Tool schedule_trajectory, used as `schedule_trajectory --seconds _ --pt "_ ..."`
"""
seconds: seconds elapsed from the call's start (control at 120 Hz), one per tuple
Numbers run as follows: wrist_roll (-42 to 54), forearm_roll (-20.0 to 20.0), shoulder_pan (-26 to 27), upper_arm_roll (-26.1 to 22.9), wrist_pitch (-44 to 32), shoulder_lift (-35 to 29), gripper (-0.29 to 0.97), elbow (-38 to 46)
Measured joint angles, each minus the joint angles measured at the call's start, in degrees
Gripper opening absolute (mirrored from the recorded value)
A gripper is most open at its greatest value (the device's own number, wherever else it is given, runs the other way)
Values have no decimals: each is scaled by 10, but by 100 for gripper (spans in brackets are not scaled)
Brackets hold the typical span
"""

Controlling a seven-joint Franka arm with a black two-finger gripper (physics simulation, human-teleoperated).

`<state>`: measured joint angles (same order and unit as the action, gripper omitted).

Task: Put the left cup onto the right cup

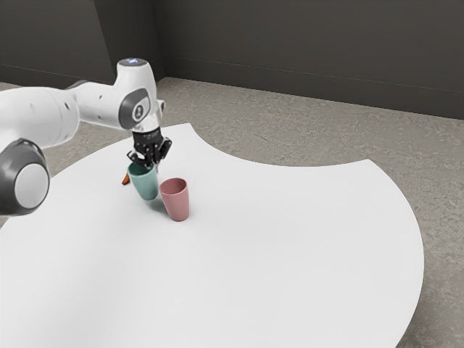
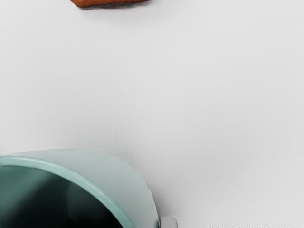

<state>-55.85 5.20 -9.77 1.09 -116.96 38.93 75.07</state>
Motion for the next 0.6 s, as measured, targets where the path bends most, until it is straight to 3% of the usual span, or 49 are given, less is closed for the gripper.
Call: schedule_trajectory --seconds 0.417,0.6 --pt "9 26 4 -7 42 -86 -10 4" --pt "12 26 6 -46 57 -107 -10 9"
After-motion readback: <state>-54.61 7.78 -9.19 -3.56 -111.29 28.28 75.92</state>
